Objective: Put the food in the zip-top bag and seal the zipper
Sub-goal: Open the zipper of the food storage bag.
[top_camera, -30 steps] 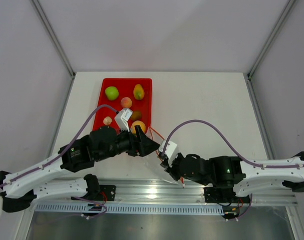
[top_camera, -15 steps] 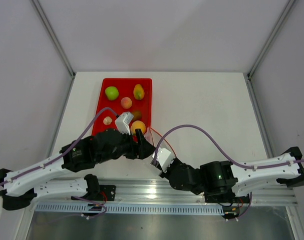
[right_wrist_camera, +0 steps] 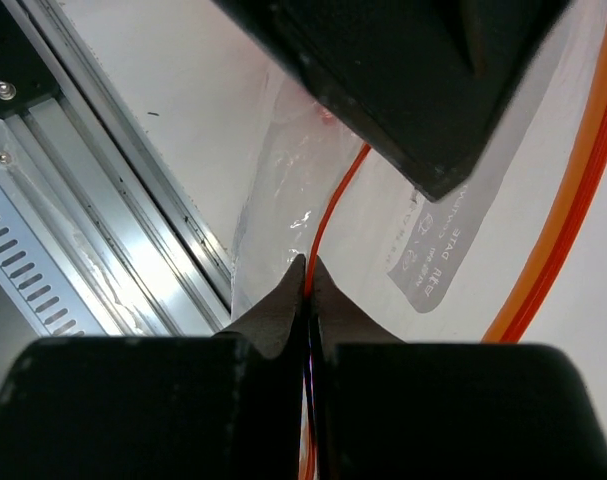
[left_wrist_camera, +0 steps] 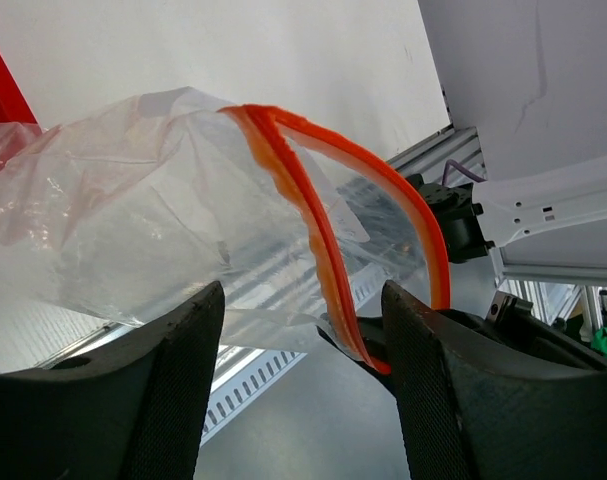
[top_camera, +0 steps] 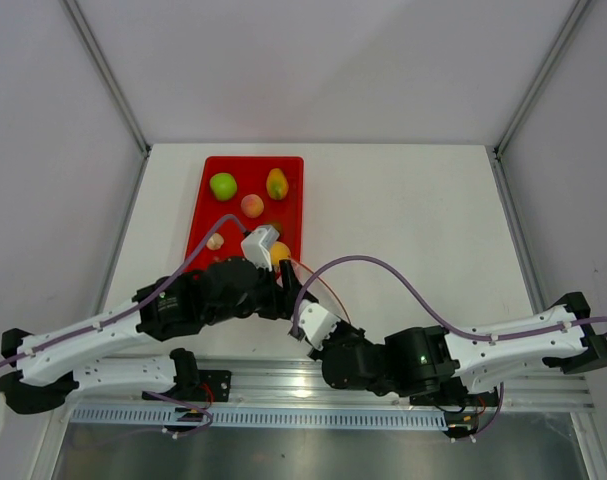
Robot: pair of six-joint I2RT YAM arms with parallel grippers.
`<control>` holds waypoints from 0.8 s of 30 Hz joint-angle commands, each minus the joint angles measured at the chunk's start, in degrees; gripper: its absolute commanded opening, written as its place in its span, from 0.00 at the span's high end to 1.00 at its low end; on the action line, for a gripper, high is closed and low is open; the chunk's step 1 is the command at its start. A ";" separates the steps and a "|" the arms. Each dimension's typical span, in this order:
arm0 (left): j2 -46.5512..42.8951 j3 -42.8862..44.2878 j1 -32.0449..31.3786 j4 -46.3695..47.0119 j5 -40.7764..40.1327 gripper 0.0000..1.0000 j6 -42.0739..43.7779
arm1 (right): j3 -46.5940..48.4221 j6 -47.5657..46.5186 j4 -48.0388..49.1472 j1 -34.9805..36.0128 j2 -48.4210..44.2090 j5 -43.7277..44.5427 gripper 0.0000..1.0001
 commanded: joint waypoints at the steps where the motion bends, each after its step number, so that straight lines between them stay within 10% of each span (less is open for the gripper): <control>1: 0.39 2.26 -0.60 1.72 0.43 0.39 1.57 | 2.78 1.19 -0.08 0.65 0.17 3.43 1.00; 13: -5.66 -4.86 -0.60 6.47 0.52 0.92 4.47 | 3.05 9.97 -2.62 0.65 -1.32 3.26 0.79; 16: -5.94 -5.48 -0.60 6.82 -0.10 0.99 5.26 | 2.61 12.51 -3.24 0.65 -3.08 0.10 0.59; 19: -5.50 -5.56 -0.60 7.17 -0.01 1.00 6.31 | 3.22 16.89 -4.82 0.73 -4.40 -0.78 0.01; 24: -3.56 -5.21 -0.60 7.78 0.43 0.99 7.19 | 6.64 20.09 -3.18 1.00 -6.33 -3.15 0.01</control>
